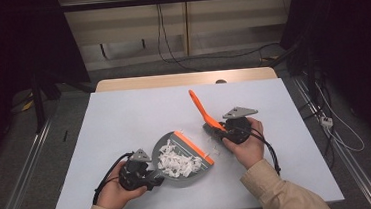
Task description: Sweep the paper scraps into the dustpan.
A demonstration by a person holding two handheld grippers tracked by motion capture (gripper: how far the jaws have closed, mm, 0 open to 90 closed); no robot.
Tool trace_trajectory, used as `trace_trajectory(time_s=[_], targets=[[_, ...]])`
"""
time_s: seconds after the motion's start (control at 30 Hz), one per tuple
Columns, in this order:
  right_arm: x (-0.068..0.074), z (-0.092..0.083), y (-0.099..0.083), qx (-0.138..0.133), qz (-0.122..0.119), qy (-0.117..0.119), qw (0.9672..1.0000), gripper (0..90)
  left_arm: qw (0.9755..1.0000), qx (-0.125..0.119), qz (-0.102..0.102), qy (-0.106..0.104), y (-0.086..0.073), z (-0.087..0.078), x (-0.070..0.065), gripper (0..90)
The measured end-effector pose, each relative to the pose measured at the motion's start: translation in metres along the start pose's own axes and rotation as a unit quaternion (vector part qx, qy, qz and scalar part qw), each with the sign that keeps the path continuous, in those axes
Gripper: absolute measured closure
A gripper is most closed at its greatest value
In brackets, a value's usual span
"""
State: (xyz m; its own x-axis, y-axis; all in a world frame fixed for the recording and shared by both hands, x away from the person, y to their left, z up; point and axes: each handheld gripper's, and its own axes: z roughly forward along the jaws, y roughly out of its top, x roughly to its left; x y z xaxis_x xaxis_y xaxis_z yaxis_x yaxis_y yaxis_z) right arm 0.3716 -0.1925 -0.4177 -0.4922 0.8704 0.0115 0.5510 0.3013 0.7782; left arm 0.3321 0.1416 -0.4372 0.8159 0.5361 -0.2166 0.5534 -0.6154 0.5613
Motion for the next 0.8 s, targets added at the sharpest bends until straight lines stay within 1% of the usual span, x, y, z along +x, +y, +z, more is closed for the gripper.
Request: trace_trajectory(time_s=[0.03, 0.07, 0.1, 0.13, 0.17, 0.2, 0.23, 0.27, 0.3, 0.33, 0.37, 0.4, 0.43, 0.47, 0.5, 0.53, 0.57, 0.6, 0.67, 0.7, 0.73, 0.77, 0.8], targets=[[0.0, 0.0, -0.004, -0.012, 0.005, 0.005, 0.9999, 71.6, 1.0, 0.0, -0.004, -0.001, 0.0, 0.001, 0.0, 62.1], [0.002, -0.001, -0.005, -0.015, 0.01, 0.012, 0.9998, 71.5, 1.0, -0.001, -0.009, -0.001, 0.001, 0.001, 0.0, 62.1], [0.006, -0.001, -0.006, -0.014, 0.007, 0.013, 0.9998, 71.5, 1.0, 0.0, -0.009, -0.002, 0.002, 0.002, 0.0, 62.1], [0.01, -0.001, -0.006, -0.013, 0.006, 0.012, 0.9998, 71.3, 0.9999, -0.002, -0.013, 0.0, 0.003, 0.002, -0.001, 62.1], [0.014, -0.001, -0.006, -0.012, 0.008, 0.019, 0.9997, 71.0, 1.0, 0.003, -0.007, 0.0, 0.003, 0.002, 0.0, 62.1], [0.018, 0.0, -0.006, -0.01, 0.012, 0.027, 0.9995, 70.8, 0.9999, 0.0, -0.015, 0.002, 0.004, 0.003, -0.001, 62.2], [0.021, 0.001, -0.005, -0.011, 0.017, 0.032, 0.9993, 70.8, 0.9999, 0.002, -0.013, 0.003, 0.005, 0.004, -0.002, 62.2], [0.025, 0.001, -0.004, -0.01, 0.022, 0.041, 0.9989, 70.9, 0.9999, 0.007, -0.007, 0.003, 0.005, 0.003, -0.001, 62.2], [0.027, 0.002, -0.003, -0.012, 0.038, 0.063, 0.9972, 71.5, 0.9998, 0.0, -0.019, 0.004, 0.005, 0.004, -0.002, 62.2], [0.03, 0.003, -0.002, -0.017, 0.055, 0.091, 0.9942, 71.3, 0.9998, 0.0, -0.018, 0.003, 0.005, 0.004, -0.002, 62.2], [0.034, 0.002, 0.0, -0.023, 0.048, 0.093, 0.9942, 71.5, 0.9999, 0.005, -0.011, 0.002, 0.005, 0.003, -0.001, 62.2], [0.038, 0.001, 0.003, -0.025, 0.04, 0.1, 0.9939, 71.5, 0.9999, -0.001, -0.017, 0.003, 0.004, 0.004, -0.001, 62.2], [0.041, 0.0, 0.006, -0.031, 0.036, 0.11, 0.9928, 71.5, 0.9998, -0.004, -0.021, 0.004, 0.004, 0.005, -0.002, 62.1], [0.043, -0.001, 0.009, -0.039, 0.032, 0.116, 0.992, 71.6, 0.9999, 0.002, -0.011, 0.004, 0.004, 0.004, -0.001, 62.0], [0.044, -0.002, 0.012, -0.041, 0.025, 0.113, 0.9925, 71.5, 0.9998, -0.004, -0.018, 0.005, 0.003, 0.005, -0.002, 61.8], [0.045, -0.002, 0.015, -0.039, 0.013, 0.101, 0.9941, 71.5, 0.9998, -0.006, -0.02, 0.005, 0.003, 0.005, -0.002, 61.3], [0.045, -0.002, 0.017, -0.039, 0.005, 0.091, 0.9951, 71.6, 0.9997, -0.005, -0.023, 0.006, 0.003, 0.006, -0.002, 58.6], [0.043, -0.001, 0.019, -0.04, 0.01, 0.089, 0.9952, 71.6, 0.9998, 0.002, -0.018, 0.004, 0.003, 0.006, -0.002, 56.3], [0.037, 0.002, 0.021, -0.046, 0.017, 0.085, 0.9951, 71.5, 0.9997, -0.003, -0.024, 0.007, 0.003, 0.007, -0.003, 54.9], [0.034, 0.003, 0.022, -0.046, 0.023, 0.081, 0.9954, 71.6, 0.9997, 0.001, -0.022, 0.006, 0.004, 0.007, -0.002, 55.1], [0.031, 0.005, 0.022, -0.048, 0.027, 0.078, 0.9955, 71.5, 0.9993, -0.008, -0.035, 0.008, 0.004, 0.008, -0.003, 56.4], [0.029, 0.008, 0.022, -0.049, 0.028, 0.072, 0.9958, 71.6, 0.9993, -0.007, -0.035, 0.009, 0.003, 0.007, -0.002, 59.5], [0.026, 0.011, 0.022, -0.047, 0.031, 0.068, 0.9961, 71.6, 0.999, -0.009, -0.043, 0.007, 0.003, 0.007, -0.002, 61.6]])
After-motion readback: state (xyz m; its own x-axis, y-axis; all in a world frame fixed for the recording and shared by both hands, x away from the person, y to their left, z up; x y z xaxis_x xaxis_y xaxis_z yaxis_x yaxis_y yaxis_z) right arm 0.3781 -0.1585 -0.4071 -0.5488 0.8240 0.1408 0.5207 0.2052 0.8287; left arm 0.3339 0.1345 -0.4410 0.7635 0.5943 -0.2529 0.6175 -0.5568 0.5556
